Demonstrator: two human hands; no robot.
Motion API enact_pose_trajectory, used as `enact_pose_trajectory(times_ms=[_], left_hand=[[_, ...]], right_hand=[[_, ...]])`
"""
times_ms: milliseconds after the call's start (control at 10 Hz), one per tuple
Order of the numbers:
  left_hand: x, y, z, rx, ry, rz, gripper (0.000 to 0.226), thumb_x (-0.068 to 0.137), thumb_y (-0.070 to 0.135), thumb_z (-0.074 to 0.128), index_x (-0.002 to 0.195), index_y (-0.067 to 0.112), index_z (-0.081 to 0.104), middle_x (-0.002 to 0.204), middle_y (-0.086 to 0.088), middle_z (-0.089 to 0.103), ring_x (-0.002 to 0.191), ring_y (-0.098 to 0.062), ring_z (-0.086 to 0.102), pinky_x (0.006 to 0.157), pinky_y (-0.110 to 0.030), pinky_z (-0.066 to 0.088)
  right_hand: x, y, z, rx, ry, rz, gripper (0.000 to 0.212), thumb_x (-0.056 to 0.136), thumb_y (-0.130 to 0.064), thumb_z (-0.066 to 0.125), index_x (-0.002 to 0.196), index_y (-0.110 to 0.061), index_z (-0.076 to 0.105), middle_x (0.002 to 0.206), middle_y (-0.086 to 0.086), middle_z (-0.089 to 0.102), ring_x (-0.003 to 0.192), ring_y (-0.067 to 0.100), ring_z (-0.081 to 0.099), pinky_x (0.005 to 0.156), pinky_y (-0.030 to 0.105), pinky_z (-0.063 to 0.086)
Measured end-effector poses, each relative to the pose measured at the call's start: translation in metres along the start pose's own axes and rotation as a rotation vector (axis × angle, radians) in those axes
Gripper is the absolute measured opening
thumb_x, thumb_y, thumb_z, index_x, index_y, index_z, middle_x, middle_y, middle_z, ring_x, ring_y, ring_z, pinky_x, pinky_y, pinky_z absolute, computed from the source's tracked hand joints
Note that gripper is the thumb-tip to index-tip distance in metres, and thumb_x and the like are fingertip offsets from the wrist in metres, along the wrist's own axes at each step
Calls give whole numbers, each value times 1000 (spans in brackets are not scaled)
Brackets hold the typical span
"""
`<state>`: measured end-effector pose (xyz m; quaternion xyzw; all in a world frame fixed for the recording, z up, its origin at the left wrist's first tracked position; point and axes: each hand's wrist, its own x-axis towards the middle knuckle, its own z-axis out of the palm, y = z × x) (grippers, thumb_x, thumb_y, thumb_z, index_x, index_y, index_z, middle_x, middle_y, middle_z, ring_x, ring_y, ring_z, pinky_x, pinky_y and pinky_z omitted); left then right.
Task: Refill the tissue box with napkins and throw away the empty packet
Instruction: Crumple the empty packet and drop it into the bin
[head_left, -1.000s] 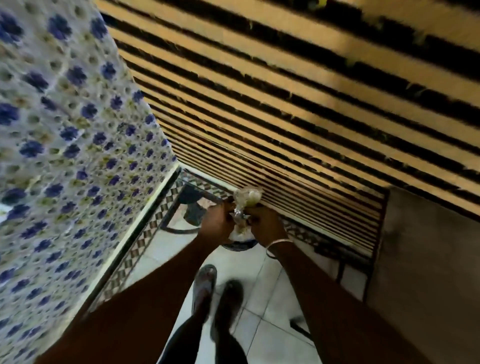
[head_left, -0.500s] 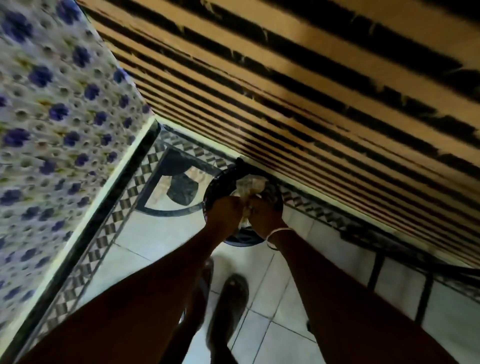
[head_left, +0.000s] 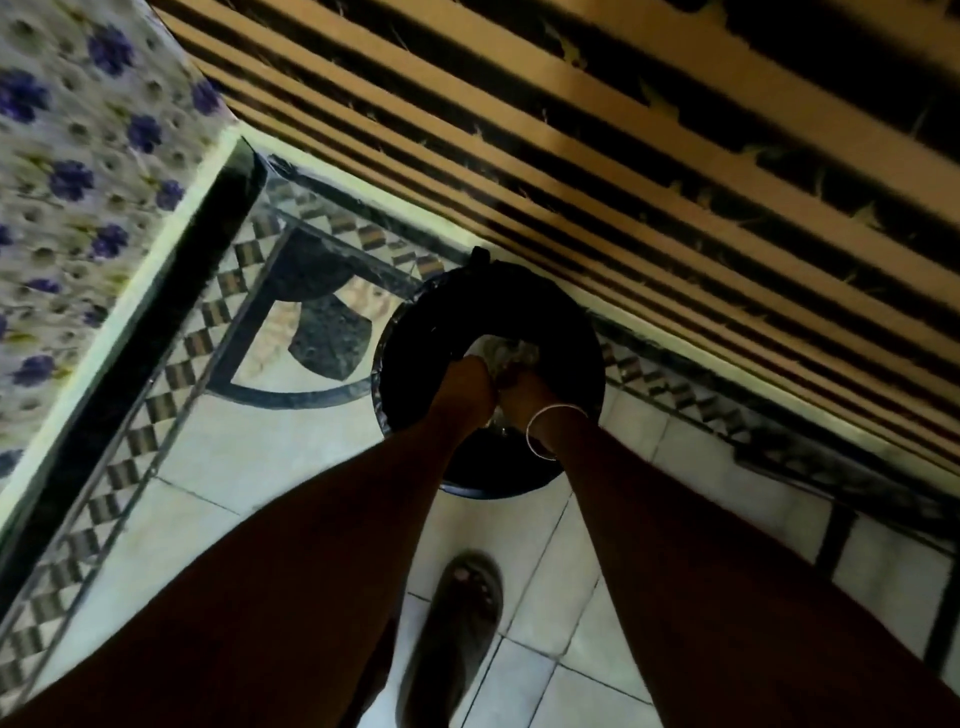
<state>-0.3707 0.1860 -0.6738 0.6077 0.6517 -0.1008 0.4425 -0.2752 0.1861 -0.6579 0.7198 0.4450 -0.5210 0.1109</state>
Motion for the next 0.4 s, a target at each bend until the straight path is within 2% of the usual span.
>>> enact_pose_trajectory(times_ms=[100, 200, 300, 400], left_hand=[[3, 0, -9, 3, -10, -14, 36, 102, 3, 39, 133, -11, 51, 137, -28, 53, 126, -37, 53, 80, -15, 47], [-20, 3, -22, -91, 77, -31, 32, 98, 8, 47, 125, -4, 60, 129, -23, 61, 121, -36, 57, 94, -31, 44], [-56, 6, -42, -240, 189, 20, 28, 96, 6, 50, 119, -1, 64, 122, -22, 66, 118, -38, 58, 95, -36, 43], [-99, 25, -70, -315, 245, 15, 28, 96, 7, 49, 119, 1, 66, 118, -21, 69, 113, -37, 62, 88, -34, 46]], right_hand=[[9, -3, 8, 34, 8, -26, 45, 101, -6, 43, 145, 0, 39, 150, 24, 42, 138, 37, 42, 111, 37, 35], [-2, -9, 7, 132, 51, 2, 48, 102, -5, 43, 148, 0, 34, 153, 23, 38, 140, 36, 40, 111, 35, 34], [-41, -15, -4, 199, 85, 29, 45, 100, -12, 47, 145, -5, 43, 146, 20, 48, 135, 33, 47, 108, 34, 39], [-83, -29, -22, 205, 108, 13, 41, 100, -18, 48, 138, -6, 52, 140, 19, 55, 130, 33, 52, 107, 36, 41]])
